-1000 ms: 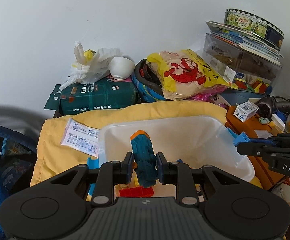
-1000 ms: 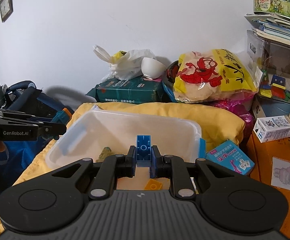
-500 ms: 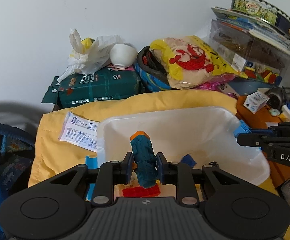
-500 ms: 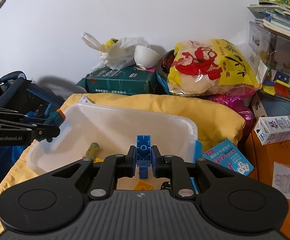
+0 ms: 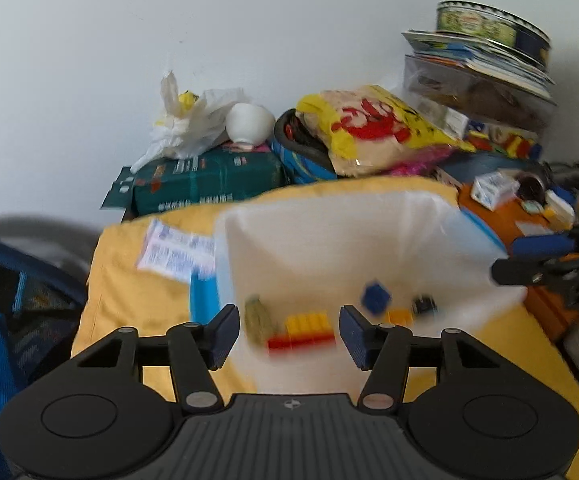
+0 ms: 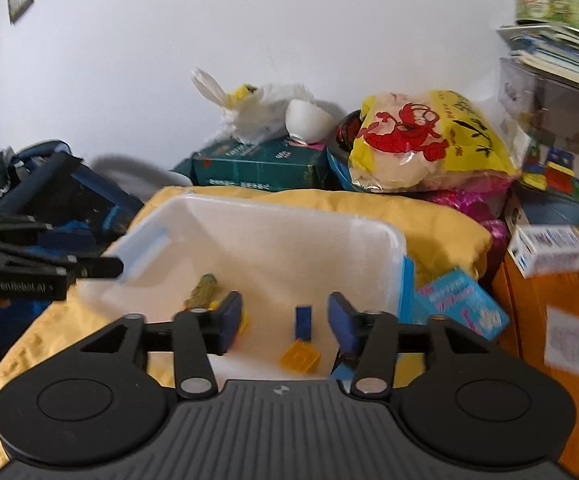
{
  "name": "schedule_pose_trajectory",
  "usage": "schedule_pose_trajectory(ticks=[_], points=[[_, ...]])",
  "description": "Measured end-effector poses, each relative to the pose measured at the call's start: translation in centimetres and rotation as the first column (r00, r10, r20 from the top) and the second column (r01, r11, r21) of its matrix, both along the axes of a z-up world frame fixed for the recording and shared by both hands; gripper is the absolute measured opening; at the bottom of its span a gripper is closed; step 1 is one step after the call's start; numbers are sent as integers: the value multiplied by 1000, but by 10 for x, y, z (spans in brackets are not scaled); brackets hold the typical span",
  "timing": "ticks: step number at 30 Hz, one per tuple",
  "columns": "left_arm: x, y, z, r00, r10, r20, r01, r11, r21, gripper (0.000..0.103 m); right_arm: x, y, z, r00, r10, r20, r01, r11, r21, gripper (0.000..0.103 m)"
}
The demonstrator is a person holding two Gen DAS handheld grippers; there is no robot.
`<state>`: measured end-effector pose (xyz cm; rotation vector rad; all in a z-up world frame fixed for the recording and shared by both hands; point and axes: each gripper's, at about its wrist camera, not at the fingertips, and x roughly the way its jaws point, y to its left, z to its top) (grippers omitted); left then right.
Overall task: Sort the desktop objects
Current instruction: 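Move both open tools back toward the pile, then grasp a small yellow block with the right tool while the left tool reaches the pile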
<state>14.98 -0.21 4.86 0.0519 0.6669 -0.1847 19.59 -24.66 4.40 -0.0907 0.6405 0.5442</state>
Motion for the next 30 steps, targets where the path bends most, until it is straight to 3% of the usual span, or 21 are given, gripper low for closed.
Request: schedule_pose_trajectory(ticks=[4, 9, 14, 22, 25, 27, 30], points=[[-60, 3, -32, 1000, 12, -21, -13, 1000, -14, 60, -57, -16, -21, 1000, 21, 16, -21, 999, -32, 58], [-121, -9, -66, 994, 18, -111, -24, 999, -48, 60, -119, -31, -73, 996, 39, -76, -47, 992, -113, 55], [-166, -43, -88, 980, -101, -170, 88, 993, -84, 60, -149, -36, -111, 983, 10, -184, -37, 989, -140, 46], [-179, -79, -113, 956, -203, -211, 190, 979, -79, 60, -150, -23, -126, 987, -15, -161, -13, 986, -168, 45], [-178, -85, -123, 957, -198, -214, 190, 980, -57, 60, -148, -23, -131, 986, -26, -167, -3, 985, -172, 37], [-174, -87, -129, 953, -198, -229, 189, 980, -60, 54, -147, -24, -135, 983, -35, -179, 4, 985, -170, 28], [-173, -90, -134, 952, -200, -231, 192, 980, -56, 43, -147, -26, -136, 981, -27, -190, -5, 987, -164, 28]])
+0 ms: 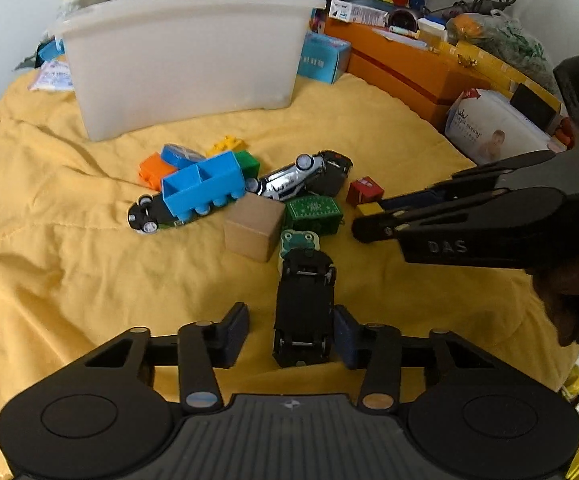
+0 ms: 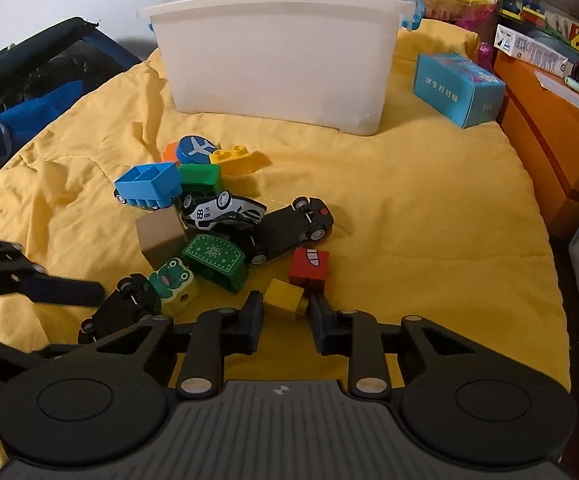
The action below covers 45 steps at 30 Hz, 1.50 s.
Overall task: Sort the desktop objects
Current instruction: 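Grasp a small yellow block with the right tool while the left tool reaches the pile, then grasp the green toy car with the left tool while the right tool holds the yellow block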
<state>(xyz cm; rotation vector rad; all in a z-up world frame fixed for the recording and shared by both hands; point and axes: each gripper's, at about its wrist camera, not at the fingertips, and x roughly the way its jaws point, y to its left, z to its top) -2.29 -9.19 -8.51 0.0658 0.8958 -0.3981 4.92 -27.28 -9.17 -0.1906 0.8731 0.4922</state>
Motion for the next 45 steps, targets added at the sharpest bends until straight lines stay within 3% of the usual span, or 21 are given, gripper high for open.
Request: schedule_pose_trajectory(ticks=[2, 12, 22, 27, 31, 34, 35, 36, 38, 41, 45], points=[[0, 0, 1, 1000, -13, 0, 13, 1000, -10, 33, -1, -3, 2, 1000, 3, 2, -3, 1000, 3, 28], [14, 26, 43, 996, 61, 71, -58, 997, -43, 33, -3, -25, 35, 998, -39, 45, 35, 996, 78, 28], [69, 63, 108, 979, 154, 130, -147, 987, -62, 33, 28, -20, 89, 989, -61, 137, 36, 983, 181, 28], [97, 70, 131, 970, 157, 185, -153, 988, -31, 33, 54, -13, 112, 982, -60, 177, 23, 979, 204, 28], [119, 77, 141, 969, 166, 184, -161, 986, -45, 24, 74, -7, 127, 978, -54, 204, 10, 977, 211, 28], [125, 81, 139, 970, 170, 176, -168, 985, -29, 23, 85, -3, 137, 973, -52, 226, 2, 976, 216, 28], [123, 82, 135, 969, 173, 177, -172, 985, -18, 28, 86, -2, 139, 971, -52, 233, -1, 976, 219, 28], [123, 84, 130, 972, 169, 166, -169, 986, -12, 42, 85, -1, 140, 970, -51, 236, -3, 975, 222, 28], [122, 86, 113, 974, 184, 128, -186, 983, 1, 59, 83, -1, 137, 971, -48, 234, -7, 974, 225, 28], [127, 85, 81, 975, 215, 51, -216, 976, 21, 60, 78, -1, 126, 979, -44, 201, -2, 975, 223, 28], [140, 70, 45, 973, 229, 9, -229, 970, 76, 60, 68, -3, 111, 987, -51, 152, 18, 976, 215, 28]])
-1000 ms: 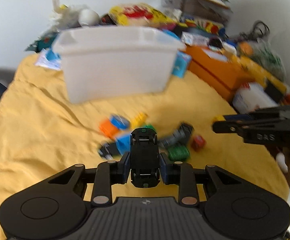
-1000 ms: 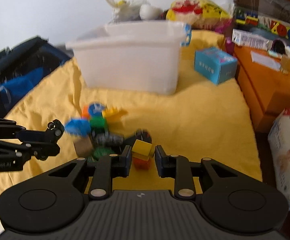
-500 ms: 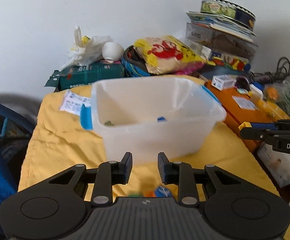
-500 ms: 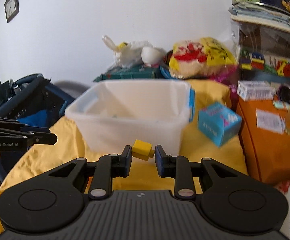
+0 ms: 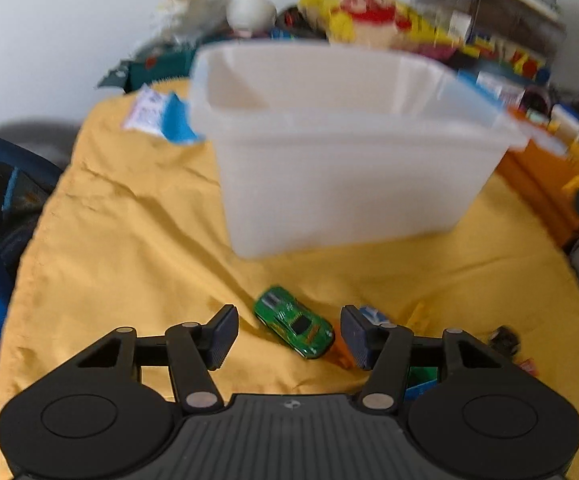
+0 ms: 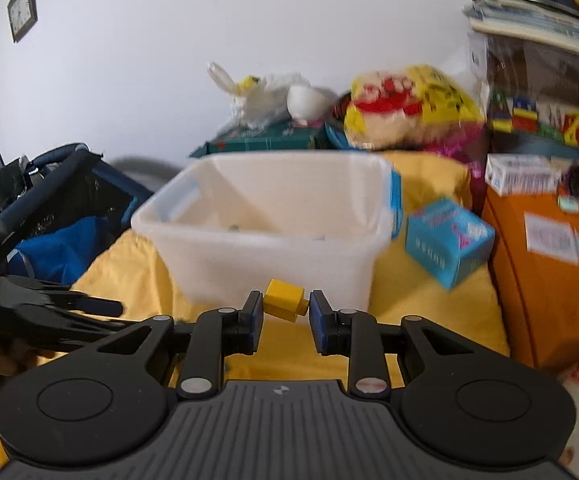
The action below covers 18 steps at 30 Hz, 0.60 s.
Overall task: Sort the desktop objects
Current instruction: 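Grasp the green toy car with the left tool while the right tool holds the yellow block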
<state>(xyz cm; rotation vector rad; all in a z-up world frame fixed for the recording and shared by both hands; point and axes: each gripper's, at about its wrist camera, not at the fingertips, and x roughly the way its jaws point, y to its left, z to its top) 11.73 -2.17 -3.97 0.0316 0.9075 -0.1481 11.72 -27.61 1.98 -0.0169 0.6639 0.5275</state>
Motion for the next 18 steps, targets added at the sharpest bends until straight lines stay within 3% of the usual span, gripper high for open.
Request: schedule_pose_trajectory(ticks=[5, 7, 13, 17, 18], points=[[19, -11, -23, 998, 57, -12, -57, 998, -20, 59, -11, -5, -9, 999, -12, -29, 12, 1000, -13, 28], [26, -12, -31, 997, 75, -31, -75, 997, -13, 53, -15, -7, -10, 999, -19, -35, 19, 1000, -16, 28], [19, -7, -28, 998, 56, 13, -56, 998, 25, 25, -20, -16, -10, 999, -38, -31, 38, 999, -17, 28], [11, -5, -25, 999, 29, 30, -30, 997, 65, 26, -20, -19, -11, 999, -42, -33, 41, 999, -9, 28], [9, -5, -25, 999, 29, 29, -31, 997, 72, 30, -19, -18, -11, 999, -39, -32, 39, 999, -8, 28]])
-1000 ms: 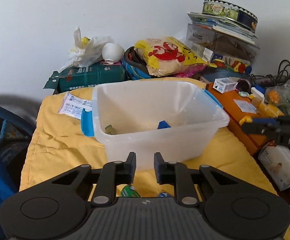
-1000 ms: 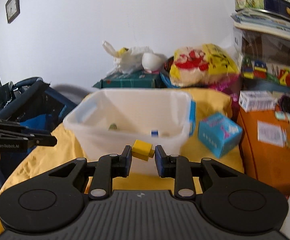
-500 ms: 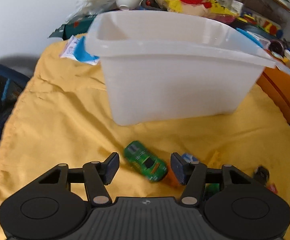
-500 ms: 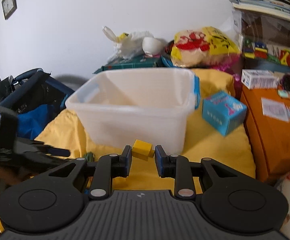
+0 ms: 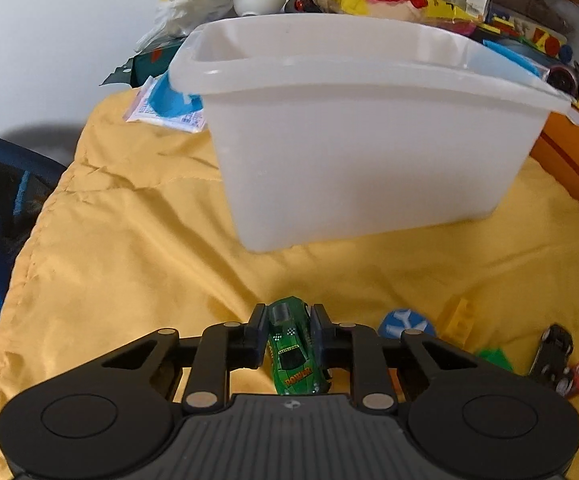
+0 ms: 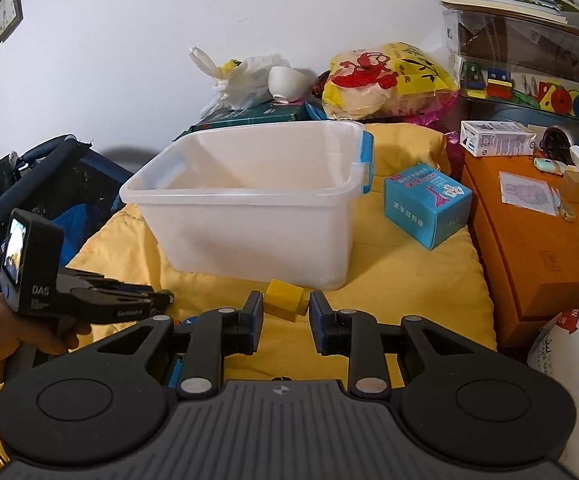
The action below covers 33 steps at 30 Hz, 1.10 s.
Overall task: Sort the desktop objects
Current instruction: 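Grasp the green toy car with the left tool while the right tool holds the yellow block, then carry the green car and yellow block over the white bin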
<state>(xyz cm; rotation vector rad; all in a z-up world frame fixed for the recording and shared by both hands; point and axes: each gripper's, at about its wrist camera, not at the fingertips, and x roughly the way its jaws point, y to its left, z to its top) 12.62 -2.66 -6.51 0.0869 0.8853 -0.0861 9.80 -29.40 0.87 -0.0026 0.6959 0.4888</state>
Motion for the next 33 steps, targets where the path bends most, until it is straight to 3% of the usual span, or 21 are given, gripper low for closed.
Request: schedule_pose_trajectory(ticks=[1, 2, 3, 7, 8, 9, 16, 27, 33], points=[[-2, -1, -1, 1000, 1, -1, -1, 1000, 4, 36, 0, 1, 0, 1000, 3, 1, -3, 1000, 1, 28], [-2, -2, -3, 1000, 5, -17, -5, 1000, 14, 52, 0, 2, 0, 1000, 6, 3, -6, 1000, 2, 28], [-2, -3, -5, 1000, 6, -27, -5, 1000, 22, 56, 0, 4, 0, 1000, 10, 3, -10, 1000, 4, 28], [-3, -4, -11, 999, -2, -35, 2, 1000, 10, 52, -3, 9, -1, 1000, 25, -1, -25, 1000, 8, 28], [-3, -3, -12, 999, -2, -45, 1, 1000, -12, 38, -4, 11, -1, 1000, 30, 0, -30, 1000, 8, 28], [-2, 0, -12, 999, -1, -51, -1, 999, -32, 33, -6, 12, -1, 999, 32, 0, -32, 999, 8, 28], [-13, 8, 9, 999, -13, 31, 14, 1000, -27, 33, -9, 8, -2, 1000, 27, -1, -27, 1000, 8, 28], [-24, 21, 115, 980, -34, 194, 58, 991, -119, 33, 14, 12, 22, 997, 14, 70, -16, 999, 36, 28], [1, 19, 138, 975, -44, 219, 69, 992, -105, 33, 43, 27, 39, 992, 36, 118, -40, 999, 31, 28]])
